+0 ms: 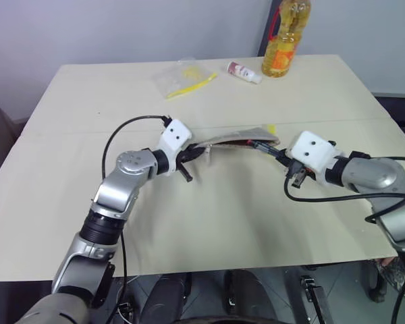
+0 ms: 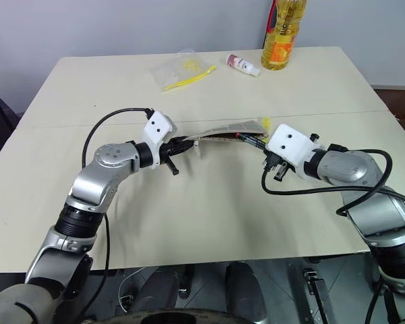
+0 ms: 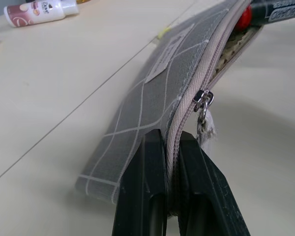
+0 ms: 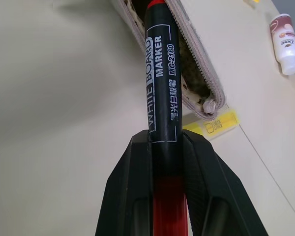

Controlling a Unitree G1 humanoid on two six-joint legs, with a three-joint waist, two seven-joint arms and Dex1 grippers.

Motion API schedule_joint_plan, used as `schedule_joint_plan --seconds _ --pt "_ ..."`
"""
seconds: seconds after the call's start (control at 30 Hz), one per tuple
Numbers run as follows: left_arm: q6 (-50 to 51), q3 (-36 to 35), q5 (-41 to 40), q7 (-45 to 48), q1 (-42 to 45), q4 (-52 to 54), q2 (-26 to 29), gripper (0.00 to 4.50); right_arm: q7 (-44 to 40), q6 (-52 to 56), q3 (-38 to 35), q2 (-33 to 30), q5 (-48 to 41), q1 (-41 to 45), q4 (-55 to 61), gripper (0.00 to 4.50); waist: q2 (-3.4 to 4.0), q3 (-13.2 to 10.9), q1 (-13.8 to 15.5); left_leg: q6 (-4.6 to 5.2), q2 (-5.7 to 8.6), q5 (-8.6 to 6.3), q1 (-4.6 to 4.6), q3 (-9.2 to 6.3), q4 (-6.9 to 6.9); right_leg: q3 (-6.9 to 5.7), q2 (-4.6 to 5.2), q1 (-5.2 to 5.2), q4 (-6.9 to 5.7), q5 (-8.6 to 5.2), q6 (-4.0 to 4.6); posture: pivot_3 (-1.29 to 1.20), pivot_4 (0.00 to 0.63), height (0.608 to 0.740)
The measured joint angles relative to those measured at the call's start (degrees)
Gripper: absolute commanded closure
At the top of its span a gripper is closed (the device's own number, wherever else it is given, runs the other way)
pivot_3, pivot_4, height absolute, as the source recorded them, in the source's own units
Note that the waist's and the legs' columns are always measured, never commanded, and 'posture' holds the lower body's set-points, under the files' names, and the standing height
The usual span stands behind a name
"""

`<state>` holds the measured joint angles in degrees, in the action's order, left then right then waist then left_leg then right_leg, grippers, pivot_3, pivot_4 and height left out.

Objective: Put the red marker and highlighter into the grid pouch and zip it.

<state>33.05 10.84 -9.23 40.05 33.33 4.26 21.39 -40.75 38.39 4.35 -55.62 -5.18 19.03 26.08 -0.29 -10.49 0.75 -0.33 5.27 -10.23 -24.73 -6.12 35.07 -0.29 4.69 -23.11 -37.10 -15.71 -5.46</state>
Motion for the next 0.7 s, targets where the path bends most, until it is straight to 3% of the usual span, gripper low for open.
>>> schedule_joint_plan --seconds 0.2,0.33,0.5,0.7 --pt "-2.74 2.5 1.26 3.49 -0.66 0.52 3.64 4.5 -3.56 -7.57 6.01 -6.32 8.47 0.95 -0.4 4.2 0.01 0.0 -0.03 -0.02 -0.01 -0.01 0.0 0.01 -0.01 0.0 0.0 -0.02 0.0 -0.06 0.11 0.0 0.15 0.74" --pt "-5.09 3.89 1.94 5.7 -0.37 0.36 4.37 4.5 -7.25 -14.34 12.61 -6.41 15.34 4.59 -0.3 4.2 0.02 0.0 -0.15 -0.02 -0.01 -0.01 0.0 0.02 -0.02 0.01 0.0 -0.05 -0.01 -0.05 0.09 0.0 0.15 0.74" --pt "-6.13 4.24 2.59 7.85 0.24 0.32 5.3 4.5 -9.83 -18.15 17.66 -0.98 21.32 10.49 -0.84 4.2 0.01 0.0 -0.21 -0.02 -0.01 -0.01 -0.01 0.01 -0.03 0.01 -0.01 -0.08 -0.02 -0.01 0.02 0.0 0.15 0.74" --pt "-4.98 4.26 2.32 8.85 -0.48 1.21 5.3 4.5 -11.67 -17.06 18.82 4.22 24.85 13.6 -1.83 4.2 0.01 0.0 0.03 -0.02 0.01 0.0 -0.04 0.0 0.0 0.01 0.0 -0.07 -0.01 0.0 0.01 0.0 0.15 0.74"
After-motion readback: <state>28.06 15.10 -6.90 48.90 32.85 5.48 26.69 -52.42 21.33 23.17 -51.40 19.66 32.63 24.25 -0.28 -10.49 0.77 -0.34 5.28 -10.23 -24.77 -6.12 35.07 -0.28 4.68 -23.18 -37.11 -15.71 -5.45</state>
